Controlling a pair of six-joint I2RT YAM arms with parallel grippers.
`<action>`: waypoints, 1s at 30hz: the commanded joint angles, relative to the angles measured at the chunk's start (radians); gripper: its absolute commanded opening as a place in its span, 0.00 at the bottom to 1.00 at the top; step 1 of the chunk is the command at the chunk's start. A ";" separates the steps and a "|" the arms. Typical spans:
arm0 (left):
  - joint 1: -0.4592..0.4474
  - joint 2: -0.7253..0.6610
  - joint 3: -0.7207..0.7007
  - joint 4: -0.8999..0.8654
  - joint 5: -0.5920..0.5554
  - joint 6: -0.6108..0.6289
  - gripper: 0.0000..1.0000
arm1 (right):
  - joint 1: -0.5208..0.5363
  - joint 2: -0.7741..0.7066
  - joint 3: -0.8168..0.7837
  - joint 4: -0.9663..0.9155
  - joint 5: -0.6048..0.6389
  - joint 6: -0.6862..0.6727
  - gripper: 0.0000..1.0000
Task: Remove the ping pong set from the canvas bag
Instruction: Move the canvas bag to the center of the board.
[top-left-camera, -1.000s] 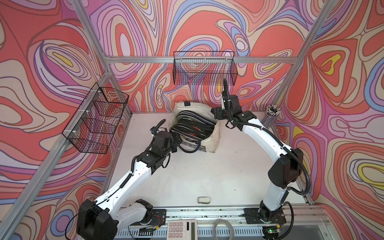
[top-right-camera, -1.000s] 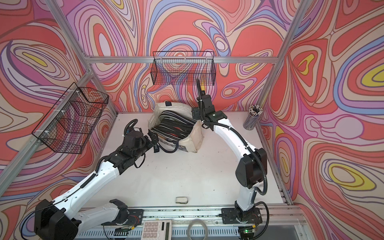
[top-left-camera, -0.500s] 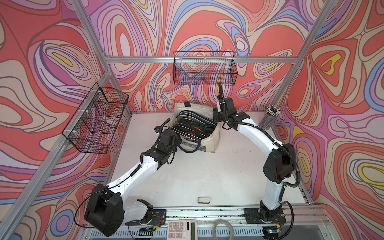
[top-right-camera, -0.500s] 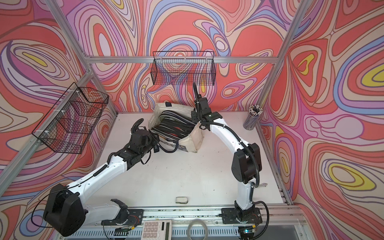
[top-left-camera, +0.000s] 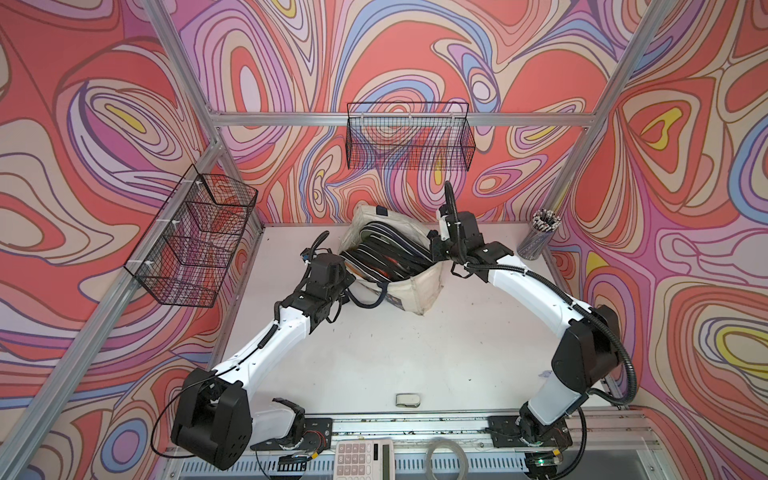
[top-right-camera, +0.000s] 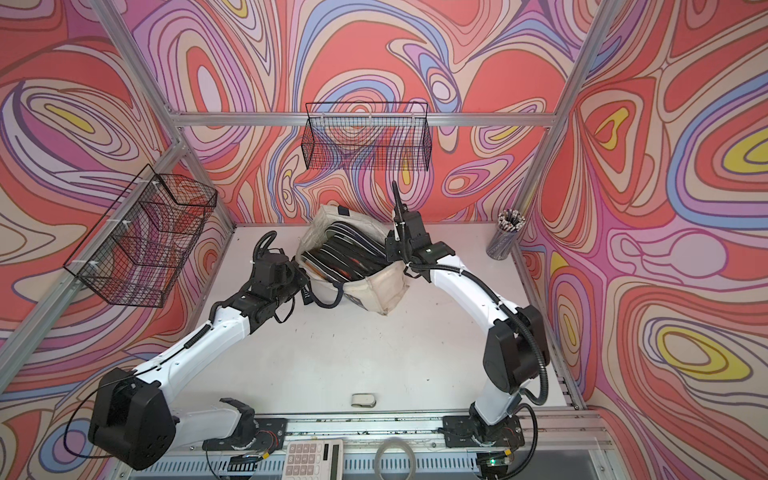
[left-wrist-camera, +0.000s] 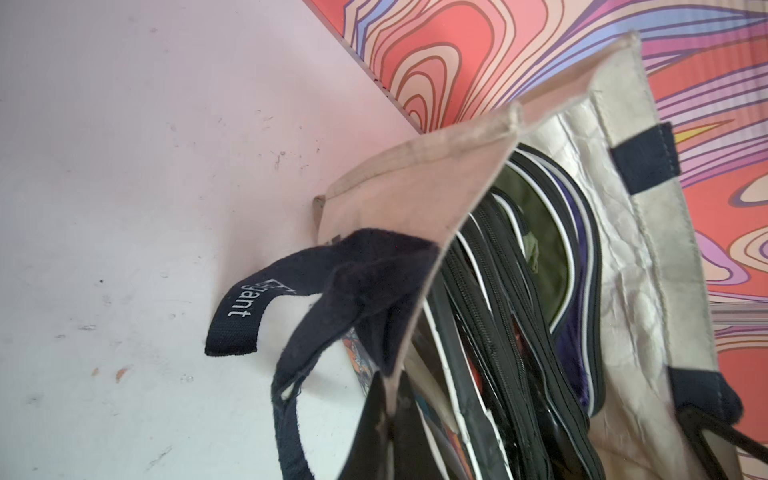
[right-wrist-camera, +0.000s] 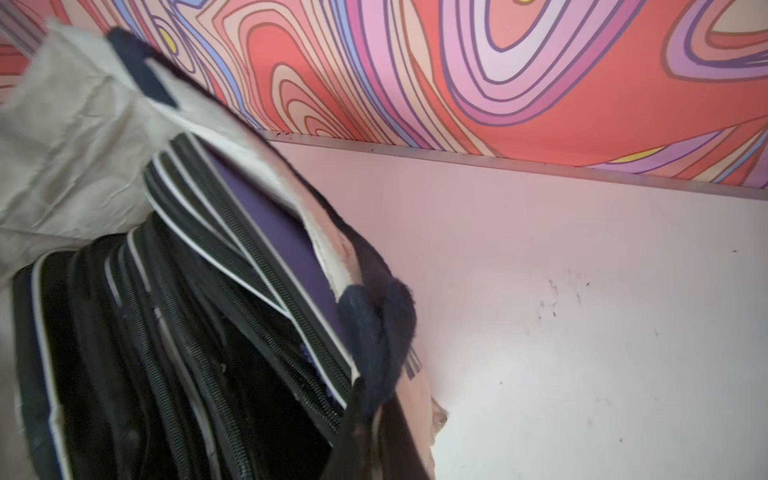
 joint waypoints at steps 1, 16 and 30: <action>0.067 0.003 0.043 -0.018 0.016 0.039 0.00 | 0.080 -0.034 -0.033 -0.058 0.010 0.049 0.00; 0.120 0.148 0.207 0.093 0.161 0.076 0.13 | 0.139 -0.050 0.017 -0.110 0.115 0.075 0.26; 0.123 -0.035 0.057 0.010 0.189 0.078 0.99 | 0.149 0.040 0.301 -0.135 0.004 -0.107 0.74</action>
